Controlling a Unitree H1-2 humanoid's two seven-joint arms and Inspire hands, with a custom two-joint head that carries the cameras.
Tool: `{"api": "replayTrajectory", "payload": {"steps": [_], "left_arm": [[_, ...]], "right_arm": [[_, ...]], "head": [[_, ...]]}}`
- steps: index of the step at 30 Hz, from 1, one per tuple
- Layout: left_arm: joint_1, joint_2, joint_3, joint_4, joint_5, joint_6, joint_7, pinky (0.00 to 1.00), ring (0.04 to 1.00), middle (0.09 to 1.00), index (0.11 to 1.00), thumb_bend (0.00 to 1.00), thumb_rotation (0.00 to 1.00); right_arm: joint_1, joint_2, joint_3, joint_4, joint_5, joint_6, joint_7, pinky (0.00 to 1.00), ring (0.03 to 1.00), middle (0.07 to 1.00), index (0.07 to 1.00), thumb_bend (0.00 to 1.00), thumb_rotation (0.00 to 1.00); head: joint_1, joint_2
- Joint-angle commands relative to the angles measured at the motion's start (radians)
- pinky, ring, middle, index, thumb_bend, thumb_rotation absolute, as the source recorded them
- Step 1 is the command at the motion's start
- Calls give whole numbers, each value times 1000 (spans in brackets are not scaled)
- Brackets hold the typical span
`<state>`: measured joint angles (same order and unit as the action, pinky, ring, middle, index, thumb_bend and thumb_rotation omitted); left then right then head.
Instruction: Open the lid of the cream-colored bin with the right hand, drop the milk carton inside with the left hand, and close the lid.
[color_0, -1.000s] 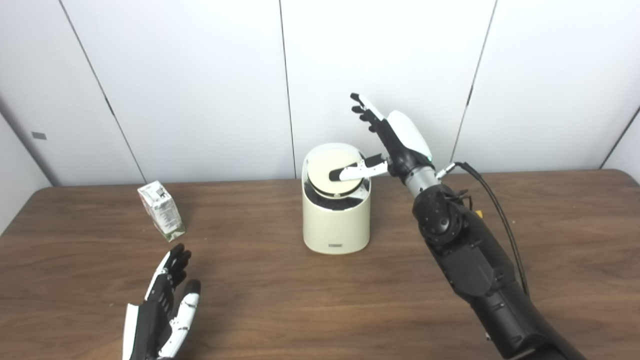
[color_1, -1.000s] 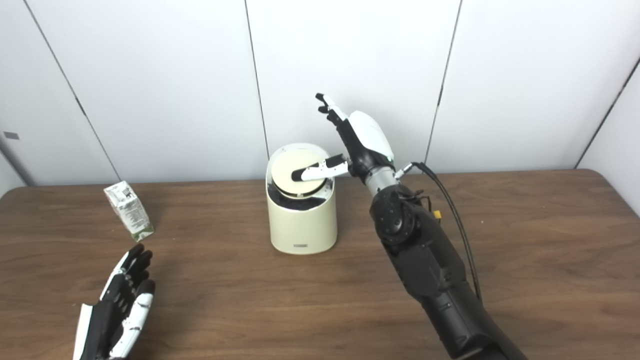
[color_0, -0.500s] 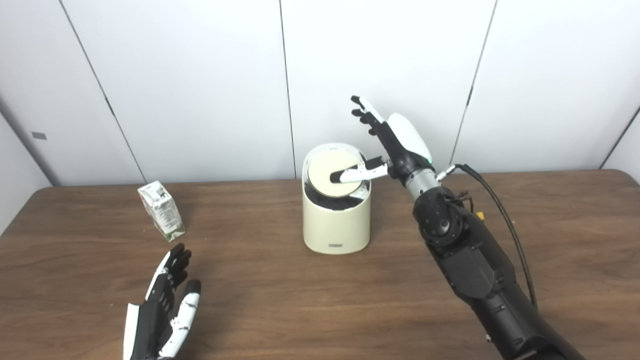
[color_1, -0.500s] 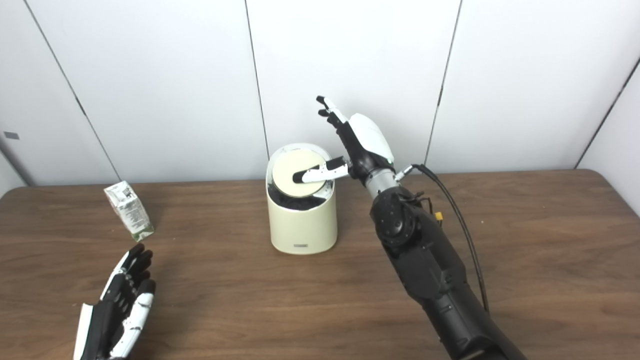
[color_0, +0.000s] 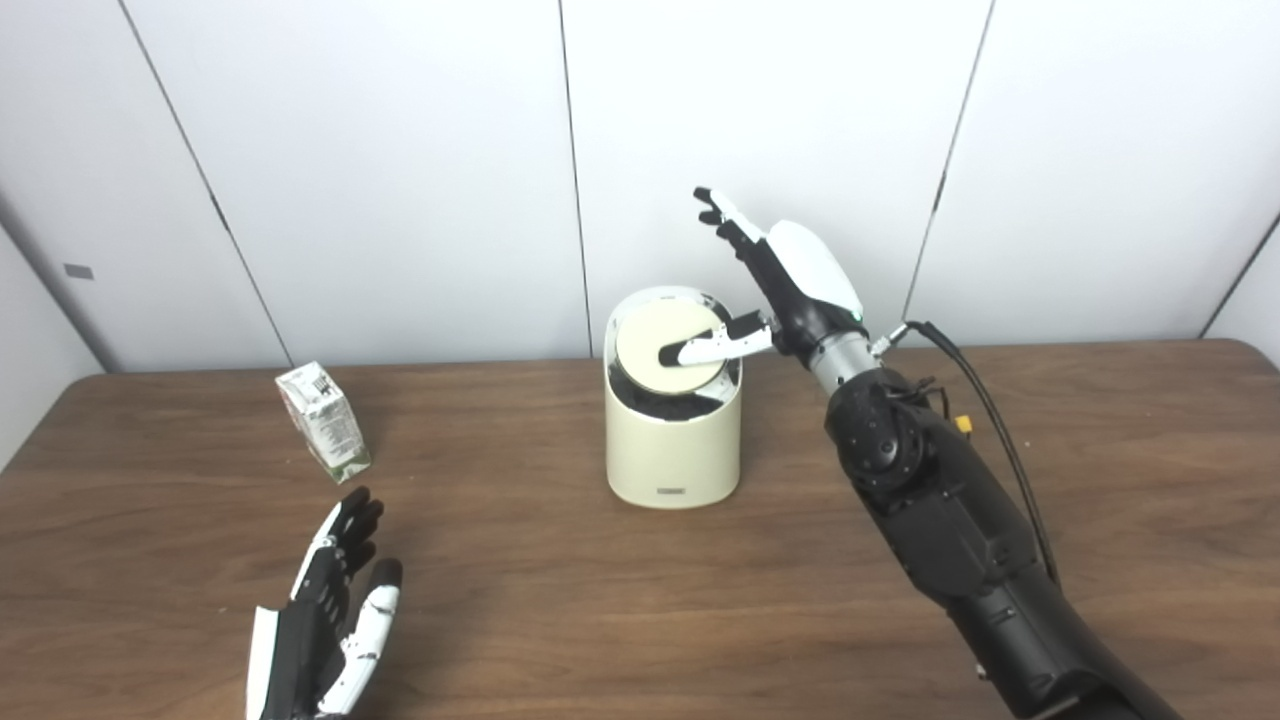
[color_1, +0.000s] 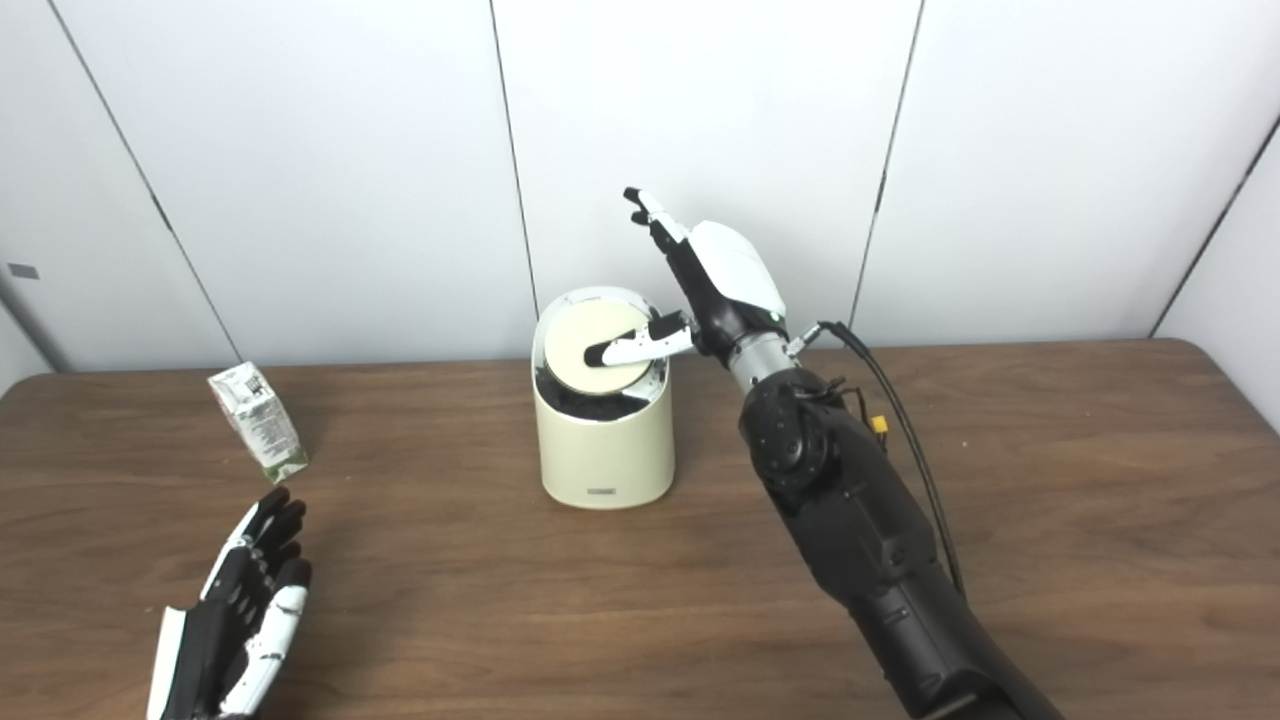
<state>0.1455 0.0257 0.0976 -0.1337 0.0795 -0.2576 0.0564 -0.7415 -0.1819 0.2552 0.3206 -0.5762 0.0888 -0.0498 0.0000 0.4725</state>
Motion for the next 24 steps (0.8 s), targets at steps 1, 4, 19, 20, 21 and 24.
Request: {"api": "replayTrajectory", "payload": {"steps": [1, 4, 19, 20, 21, 24], "left_arm": [[27, -21, -20, 89, -3, -20, 5, 908, 917, 892, 948, 421, 591], [28, -23, -20, 86, 7, -14, 10, 900, 910, 886, 942, 429, 602], [8, -27, -20, 123, 17, -31, 21, 893, 908, 884, 944, 429, 595], [8, -28, -20, 122, 16, -28, 21, 896, 905, 883, 943, 430, 598], [8, -27, -20, 123, 14, -27, 20, 909, 908, 884, 944, 431, 593], [8, -27, -17, 123, 9, -22, 19, 915, 908, 884, 947, 428, 573]], "right_arm": [[-30, 12, -35, -26, 41, 5, -1, 799, 878, 894, 959, 955, 346], [-19, 28, -64, -46, 89, 34, 21, 781, 865, 888, 963, 834, 446], [9, 28, -125, -127, 199, 148, 78, 753, 860, 884, 952, 674, 630], [13, 28, -132, -140, 209, 162, 84, 740, 845, 879, 945, 631, 672], [16, 28, -138, -150, 219, 176, 89, 729, 834, 875, 938, 593, 685], [32, 24, -153, -192, 237, 213, 102, 723, 828, 875, 921, 514, 741]], "head": [[0, 1], [3, 4], [19, 3], [19, 3], [21, 1], [15, -3]]}}
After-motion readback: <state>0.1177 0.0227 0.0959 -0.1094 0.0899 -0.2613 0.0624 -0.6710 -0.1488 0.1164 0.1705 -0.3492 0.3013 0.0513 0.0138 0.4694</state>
